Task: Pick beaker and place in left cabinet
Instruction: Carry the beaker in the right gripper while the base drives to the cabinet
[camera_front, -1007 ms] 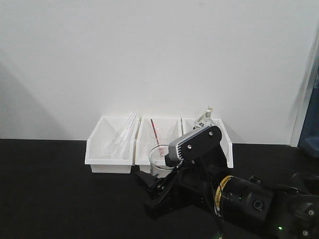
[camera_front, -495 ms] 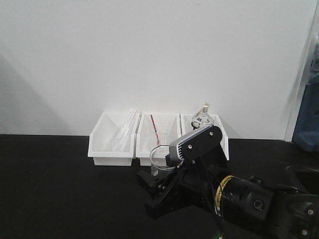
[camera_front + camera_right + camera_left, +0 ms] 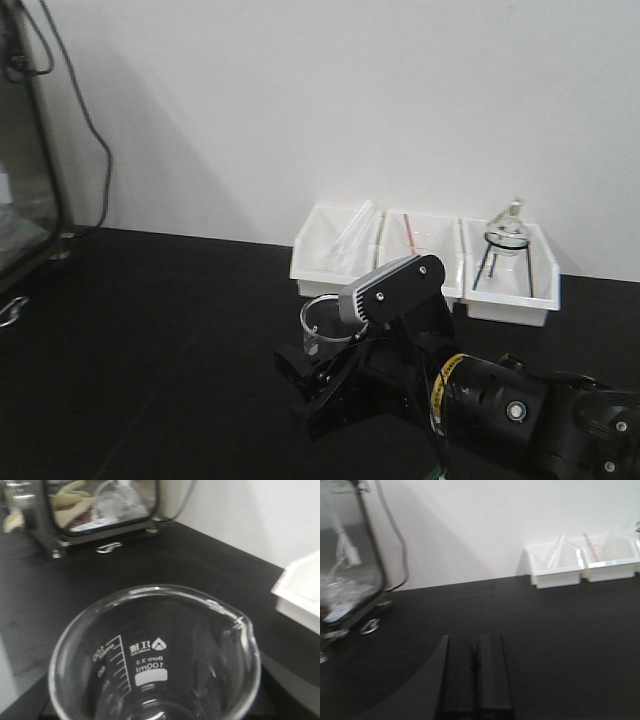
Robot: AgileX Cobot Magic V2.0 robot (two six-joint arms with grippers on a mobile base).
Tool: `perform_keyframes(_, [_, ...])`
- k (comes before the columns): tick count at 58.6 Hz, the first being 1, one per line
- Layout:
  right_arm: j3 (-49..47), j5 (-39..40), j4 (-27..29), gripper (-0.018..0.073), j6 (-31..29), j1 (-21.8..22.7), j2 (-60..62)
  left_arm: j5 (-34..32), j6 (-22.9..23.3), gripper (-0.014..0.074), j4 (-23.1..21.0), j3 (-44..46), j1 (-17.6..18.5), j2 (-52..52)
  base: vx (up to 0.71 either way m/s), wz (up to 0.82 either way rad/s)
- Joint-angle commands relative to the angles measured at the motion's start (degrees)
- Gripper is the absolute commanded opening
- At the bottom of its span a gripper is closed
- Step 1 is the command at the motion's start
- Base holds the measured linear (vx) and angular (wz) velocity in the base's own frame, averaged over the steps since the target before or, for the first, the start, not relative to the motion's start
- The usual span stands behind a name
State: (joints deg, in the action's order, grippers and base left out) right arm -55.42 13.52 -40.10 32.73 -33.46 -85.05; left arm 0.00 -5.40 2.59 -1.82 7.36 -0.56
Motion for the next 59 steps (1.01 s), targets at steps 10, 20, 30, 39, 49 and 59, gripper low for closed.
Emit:
perform_keyframes(10, [-1.8,4.1,0.6,-0.0001,0.0,0.0,2.0,-4.3,0.2,0.0001,-0.2,-0.9,0.0,-1.1,-0.18,0.66])
perform_keyframes(20, [-1.8,4.1,0.6,-0.0001,0.0,0.0,2.0,-4.3,0.2,0.0001,-0.2,-0.9,0.0,-1.1,-0.16,0.74])
perform_keyframes(30, [-1.8,4.0,0.6,-0.0001,0.0,0.0,2.0,-4.3,0.2,0.0001,-0.2,-0.9,0.0,-1.1,-0.14,0.79])
perform_keyframes(39, [-1.8,4.0,0.6,-0.0001,0.0,0.0,2.0,-4.3,0.2,0.0001,-0.2,-0.9,0.0,-1.1,-0.11,0.86])
perform_keyframes(49, [-1.8,4.0,0.6,-0.0001,0.0,0.0,2.0,-4.3,0.2,0.0001,-0.2,-0.9,0.0,-1.1,-0.07,0.84])
perform_keyframes(59, [-1.8,4.0,0.6,-0.0001,0.0,0.0,2.0,-4.3,0.2,0.0001,-0.2,-0.9,0.0,-1.1,-0.03,0.75])
